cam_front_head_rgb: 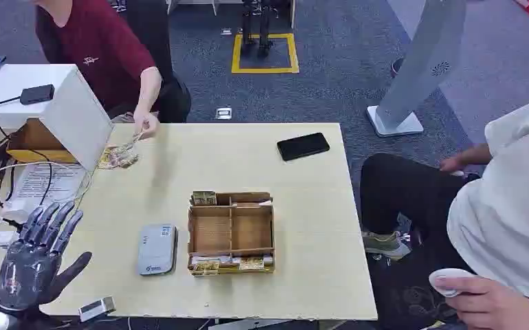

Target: Pass the card to the sensor for recognition and then transmit it.

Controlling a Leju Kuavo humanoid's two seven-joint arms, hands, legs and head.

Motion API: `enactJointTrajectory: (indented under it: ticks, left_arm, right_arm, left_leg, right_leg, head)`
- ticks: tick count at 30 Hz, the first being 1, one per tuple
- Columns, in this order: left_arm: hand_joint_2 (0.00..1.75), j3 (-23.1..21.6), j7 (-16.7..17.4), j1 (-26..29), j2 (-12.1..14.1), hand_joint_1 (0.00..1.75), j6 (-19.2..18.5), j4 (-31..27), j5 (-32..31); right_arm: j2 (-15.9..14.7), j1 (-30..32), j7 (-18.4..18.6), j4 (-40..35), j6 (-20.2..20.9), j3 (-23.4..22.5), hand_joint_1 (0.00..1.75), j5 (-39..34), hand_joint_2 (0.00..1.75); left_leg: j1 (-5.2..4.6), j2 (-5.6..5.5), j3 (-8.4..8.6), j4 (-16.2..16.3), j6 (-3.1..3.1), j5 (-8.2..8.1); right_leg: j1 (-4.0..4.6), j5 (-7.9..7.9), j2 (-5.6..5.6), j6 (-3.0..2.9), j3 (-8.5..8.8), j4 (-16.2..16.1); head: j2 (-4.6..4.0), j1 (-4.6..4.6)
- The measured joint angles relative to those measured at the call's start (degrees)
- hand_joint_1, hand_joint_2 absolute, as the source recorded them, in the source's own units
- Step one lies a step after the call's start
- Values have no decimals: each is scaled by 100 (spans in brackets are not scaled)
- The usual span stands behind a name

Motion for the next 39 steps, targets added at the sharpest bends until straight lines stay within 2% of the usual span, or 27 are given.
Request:
enactJointTrajectory:
  ticks: [10, 11, 12, 13, 14, 15, 18, 23, 39]
  left_arm:
    - [175, 0, 29, -8, 0, 0, 0, 0, -29]
    - [175, -2, 290, -189, -53, 0, 0, 109, -344]
    - [175, 0, 639, -583, -225, 0, 17, 400, -765]
    - [175, 2, 1169, -1106, -388, 0, 20, 935, -1201]
    - [175, 2, 1393, -1470, -532, 0, 26, 1333, -1375]
    - [175, 4, 1436, -1778, -601, 0, 33, 1673, -1434]
    - [175, 50, 1369, -2356, -812, 0, 35, 2362, -1484]
    - [175, 72, 1331, -2661, -973, 0, 46, 2876, -1473]
    - [175, 77, 1250, -2706, -1152, 0, 52, 3097, -1379]
  right_arm:
    - [0, 3, 0, 0, 0, 0, 0, 9, 175]
    - [2, 5, -18, 0, -4, 2, 0, 101, 175]
    - [11, 16, -52, 4, -13, 17, 0, 231, 175]
    - [22, 3, -66, 7, -28, 61, 0, 346, 175]
    - [28, -41, -81, 9, -50, 94, 0, 387, 175]
    - [44, -85, -90, 9, -70, 123, 0, 422, 175]
    - [48, -96, -68, 9, -79, 148, 0, 461, 175]
    - [52, -55, -57, 11, -77, 149, 0, 466, 175]
    - [52, -53, -92, 9, -76, 149, 0, 483, 175]
  left_leg:
    - [0, 1, 6, 3, 0, 0]
    - [-4, -9, 1, 2, 2, 1]
    - [-14, -38, -10, 3, 26, 20]
    - [-12, -91, -27, 2, 32, 33]
    - [-2, -109, -34, 2, 20, 40]
    - [-1, -102, -36, 1, 14, 44]
    - [-3, -86, -33, 1, 6, 54]
    - [-4, -58, -39, 3, 6, 53]
    - [-3, -40, -44, 2, 5, 51]
  right_leg:
    - [0, 0, 1, 0, -19, -3]
    - [-3, 0, -8, 1, -14, -4]
    - [-10, -6, -42, 11, -22, -7]
    - [-10, -8, -96, 16, -14, -6]
    - [-2, -4, -111, 12, -13, -5]
    - [-1, 10, -107, 4, -8, -5]
    - [-3, 24, -89, 3, -11, -1]
    - [-4, 33, -57, 5, -18, -1]
    - [-3, 32, -45, 5, -30, -1]
  head:
    - [0, 0]
    - [0, -4]
    - [0, -4]
    - [0, -13]
    - [0, 11]
    - [0, 39]
    - [0, 22]
    - [0, 20]
    - [0, 18]
